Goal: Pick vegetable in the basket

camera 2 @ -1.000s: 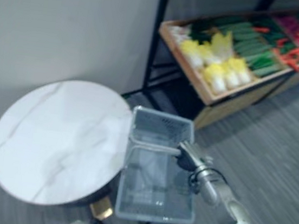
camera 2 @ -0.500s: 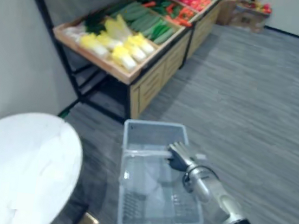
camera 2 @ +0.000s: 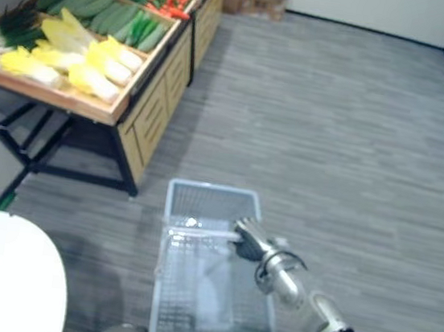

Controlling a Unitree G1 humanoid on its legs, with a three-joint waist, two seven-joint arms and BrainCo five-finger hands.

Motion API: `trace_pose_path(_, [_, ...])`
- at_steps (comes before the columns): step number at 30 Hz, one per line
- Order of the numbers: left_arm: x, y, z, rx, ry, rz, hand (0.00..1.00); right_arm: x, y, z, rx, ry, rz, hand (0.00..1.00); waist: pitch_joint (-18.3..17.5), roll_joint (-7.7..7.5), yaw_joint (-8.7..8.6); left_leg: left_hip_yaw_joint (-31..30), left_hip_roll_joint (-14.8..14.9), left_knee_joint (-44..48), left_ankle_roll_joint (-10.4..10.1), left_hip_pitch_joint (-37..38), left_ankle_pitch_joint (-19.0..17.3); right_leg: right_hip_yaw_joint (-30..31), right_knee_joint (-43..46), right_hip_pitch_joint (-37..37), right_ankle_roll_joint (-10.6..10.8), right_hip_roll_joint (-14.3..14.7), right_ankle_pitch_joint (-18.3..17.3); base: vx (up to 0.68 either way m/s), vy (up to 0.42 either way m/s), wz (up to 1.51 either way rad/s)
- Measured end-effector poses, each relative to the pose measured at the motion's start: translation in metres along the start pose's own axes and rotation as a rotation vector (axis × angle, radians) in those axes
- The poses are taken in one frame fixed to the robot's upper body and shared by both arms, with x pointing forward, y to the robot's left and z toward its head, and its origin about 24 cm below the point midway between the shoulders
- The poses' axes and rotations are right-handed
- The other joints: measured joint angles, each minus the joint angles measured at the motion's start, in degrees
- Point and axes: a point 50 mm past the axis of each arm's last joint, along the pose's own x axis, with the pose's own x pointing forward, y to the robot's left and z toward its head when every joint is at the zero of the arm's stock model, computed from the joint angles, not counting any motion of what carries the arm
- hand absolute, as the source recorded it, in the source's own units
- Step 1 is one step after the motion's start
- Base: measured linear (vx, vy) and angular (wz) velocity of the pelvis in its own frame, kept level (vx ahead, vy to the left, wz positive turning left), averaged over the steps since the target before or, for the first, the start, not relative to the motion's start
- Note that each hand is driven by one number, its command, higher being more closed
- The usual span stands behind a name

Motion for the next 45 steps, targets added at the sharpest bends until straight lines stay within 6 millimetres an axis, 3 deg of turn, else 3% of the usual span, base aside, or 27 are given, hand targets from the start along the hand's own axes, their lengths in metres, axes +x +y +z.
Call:
trace_pose_path(4, [-0.001,-0.004,-0.002,0.006,0.006,-0.011,0.00,-0.002,0.002,-0.001,0.023,0.009,0.005,1.00,-0.08,1.64,0.03,0.08,-0.53,-2.34,0.63,0.91,0.41,1.32,-0.10,-0.77,0.66,0.11,0.45,0.02,-0.016,-0.15])
trace_pose_path(7, [-0.001,-0.003,-0.001,0.017,0.002,-0.012,0.00,-0.006,0.005,-0.003,0.033,0.026,0.008,1.00,0.24,0.98,0.21,-0.08,-0.88,-3.75,0.79,2.59,0.31,3.11,2.28,-1.93,0.24,0.26,-0.39,0.03,0.001,-0.34])
trace_pose_path(11, [0.000,-0.003,0.002,0.064,-0.012,-0.023,0.00,-0.009,0.000,-0.011,0.028,0.081,-0.037,1.00,1.37,0.81,-0.02,-0.20,-1.82,-5.77,2.30,5.54,-1.18,3.06,22.47,-10.77,-2.79,-0.95,-3.86,-0.03,0.060,-0.30])
trace_pose_path(12, [0.000,-0.003,0.002,0.090,-0.016,-0.026,0.00,-0.008,-0.002,-0.011,0.022,0.090,-0.057,1.00,2.09,0.03,-0.34,-0.49,-2.49,-6.78,2.85,7.94,-1.48,0.36,30.78,-13.06,-7.21,-2.94,-4.70,-0.08,0.071,0.02])
trace_pose_path(13, [0.001,0.001,0.003,0.126,-0.027,-0.024,0.00,-0.009,-0.002,-0.012,0.029,0.105,-0.082,1.00,2.50,-0.58,-1.07,-1.49,-3.03,-7.27,3.81,9.77,-1.98,-1.99,37.52,-14.96,-9.29,-5.17,-3.87,-0.04,0.080,0.19])
trace_pose_path(15, [0.002,0.002,0.004,0.148,-0.031,-0.023,0.00,-0.009,-0.002,-0.012,0.051,0.122,-0.119,1.00,2.65,-1.02,-1.95,-2.73,-2.85,-7.32,4.60,10.96,-2.39,-3.11,41.80,-16.70,-9.57,-6.02,-4.13,0.07,0.056,0.25])
trace_pose_path(16, [0.003,0.002,0.006,0.153,-0.032,-0.026,0.00,-0.009,-0.002,-0.011,0.061,0.124,-0.131,1.00,2.73,-1.19,-2.04,-3.06,-2.12,-7.38,4.68,11.23,-2.52,-4.31,40.87,-17.80,-9.17,-5.19,-5.90,0.17,0.027,0.16])
trace_pose_path(18, [0.003,0.002,0.006,0.156,-0.029,-0.030,0.00,-0.007,-0.003,-0.009,0.082,0.126,-0.154,1.00,2.86,-1.10,-2.06,-3.24,-1.15,-8.31,4.51,11.29,-2.72,-7.33,33.00,-18.97,-8.33,-3.11,-5.56,0.21,-0.012,0.08])
trace_pose_path(20, [0.003,-0.001,0.011,0.155,-0.040,-0.044,0.00,-0.005,-0.003,-0.008,0.096,0.130,-0.174,1.00,3.32,-0.87,-2.37,-3.24,-0.68,-8.55,3.51,11.79,-3.65,-9.18,15.49,-18.72,-4.38,0.14,-2.43,0.35,-0.090,0.10])
trace_pose_path(21, [0.004,-0.001,0.012,0.153,-0.043,-0.045,0.00,-0.005,-0.003,-0.009,0.095,0.132,-0.174,1.00,3.46,-1.02,-2.44,-3.18,-0.80,-8.44,2.68,12.35,-3.44,-8.97,11.61,-18.60,-3.58,0.72,-1.79,0.40,-0.119,0.20])
trace_pose_path(22, [0.004,-0.002,0.015,0.151,-0.050,-0.048,0.00,-0.005,-0.005,-0.009,0.093,0.133,-0.180,1.00,3.75,-1.07,-2.95,-3.51,-0.93,-8.77,1.52,13.60,-4.16,-8.45,6.92,-18.77,-3.22,1.01,-1.54,0.46,-0.166,0.40])
trace_pose_path(24, [0.004,-0.003,0.018,0.147,-0.062,-0.053,0.00,-0.005,-0.009,-0.011,0.081,0.146,-0.204,1.00,4.13,-1.29,-3.36,-5.13,-0.70,-9.74,-1.12,17.03,-6.70,-5.60,6.73,-18.61,-4.11,1.49,-0.05,0.53,-0.216,0.46])
trace_pose_path(25, [0.004,-0.005,0.021,0.142,-0.066,-0.057,0.00,-0.007,-0.012,-0.014,0.073,0.159,-0.211,1.00,4.26,-0.20,-3.42,-5.59,0.50,-9.77,-1.95,18.06,-7.61,-5.39,8.73,-18.76,-5.52,2.27,3.35,0.56,-0.295,0.34])
trace_pose_path(26, [0.001,-0.016,0.024,0.119,-0.070,-0.083,0.00,-0.009,-0.017,-0.020,0.063,0.192,-0.232,1.00,3.83,2.73,-3.42,-6.57,3.51,-9.35,-2.70,18.26,-8.31,-6.81,13.00,-20.12,-6.05,4.20,4.00,0.58,-0.331,0.22])
trace_pose_path(27, [-0.001,-0.024,0.027,0.100,-0.074,-0.100,0.00,-0.008,-0.022,-0.022,0.053,0.201,-0.244,1.00,3.35,4.69,-3.00,-6.74,5.09,-7.83,-2.57,17.83,-7.61,-7.70,15.41,-21.08,-8.29,5.22,1.82,0.68,-0.446,0.12])
trace_pose_path(29, [-0.001,-0.024,0.028,0.100,-0.079,-0.097,0.00,-0.006,-0.026,-0.024,0.042,0.214,-0.253,1.00,3.29,5.05,-3.13,-8.88,6.66,-1.20,-2.33,14.96,-3.96,-8.54,19.29,-21.33,-9.83,5.86,-2.20,0.52,-0.364,0.01])
trace_pose_path(30, [-0.001,-0.024,0.027,0.088,-0.070,-0.092,0.00,-0.008,-0.024,-0.026,0.043,0.231,-0.246,1.00,3.27,5.09,-3.28,-10.15,7.58,6.15,-2.23,12.56,-0.77,-9.11,20.24,-19.16,-9.94,6.11,-4.60,0.59,-0.314,0.18])
trace_pose_path(32, [-0.001,-0.023,0.025,0.086,-0.064,-0.084,0.00,-0.015,-0.016,-0.029,0.047,0.256,-0.221,1.00,3.31,5.05,-3.11,-11.29,9.73,22.41,-2.52,7.08,10.54,-9.90,18.81,-12.69,-10.37,6.84,-7.74,0.62,-0.257,0.18])
trace_pose_path(33, [-0.001,-0.022,0.023,0.086,-0.060,-0.083,0.00,-0.016,-0.015,-0.030,0.047,0.257,-0.214,1.00,3.48,4.69,-3.04,-11.18,10.45,26.86,-2.72,5.63,13.34,-9.91,17.92,-10.78,-10.55,7.09,-8.45,0.51,-0.140,0.05])
trace_pose_path(35, [-0.001,-0.021,0.024,0.065,-0.065,-0.071,0.00,-0.016,-0.014,-0.030,0.045,0.256,-0.209,1.00,3.42,4.82,-2.66,-7.93,12.12,40.74,-0.74,-1.23,10.45,-9.25,14.72,-5.27,-11.74,7.93,-10.12,0.48,-0.077,-0.05])
trace_pose_path(36, [-0.001,-0.020,0.026,0.059,-0.070,-0.067,0.00,-0.016,-0.014,-0.029,0.045,0.255,-0.206,1.00,3.68,4.40,-1.94,-4.95,11.72,43.86,1.65,-4.59,6.97,-8.41,12.91,-2.31,-11.44,7.87,-10.72,0.43,-0.038,-0.15])
trace_pose_path(39, [-0.001,-0.021,0.024,0.047,-0.065,-0.061,0.00,-0.014,-0.010,-0.026,0.049,0.243,-0.190,1.00,3.91,4.04,0.35,-0.99,8.91,40.22,2.82,-11.79,1.89,-6.95,10.70,2.21,-10.60,6.98,-12.15,0.38,0.035,-0.28])
trace_pose_path(42, [-0.001,-0.015,0.014,0.056,-0.041,-0.048,0.00,-0.013,-0.006,-0.023,0.061,0.230,-0.176,1.00,4.51,2.69,0.56,2.88,2.91,19.85,3.37,-15.28,1.87,-8.23,10.22,7.08,-7.19,3.54,-14.08,0.46,0.170,0.02])
trace_pose_path(44, [-0.005,-0.017,0.001,0.058,-0.010,-0.055,0.00,-0.020,-0.003,-0.026,0.066,0.244,-0.161,1.00,3.57,4.24,0.08,5.13,-0.23,-3.64,3.07,-14.34,12.29,-10.38,9.26,11.32,-3.50,3.45,-16.47,0.47,0.225,0.26])
trace_pose_path(45, [-0.007,-0.019,-0.004,0.058,0.003,-0.061,0.00,-0.023,-0.002,-0.027,0.062,0.247,-0.152,1.00,2.85,5.48,0.13,5.65,0.26,-7.04,3.66,-14.43,14.42,-10.60,9.18,12.23,-2.40,4.44,-17.35,0.53,0.265,0.35])
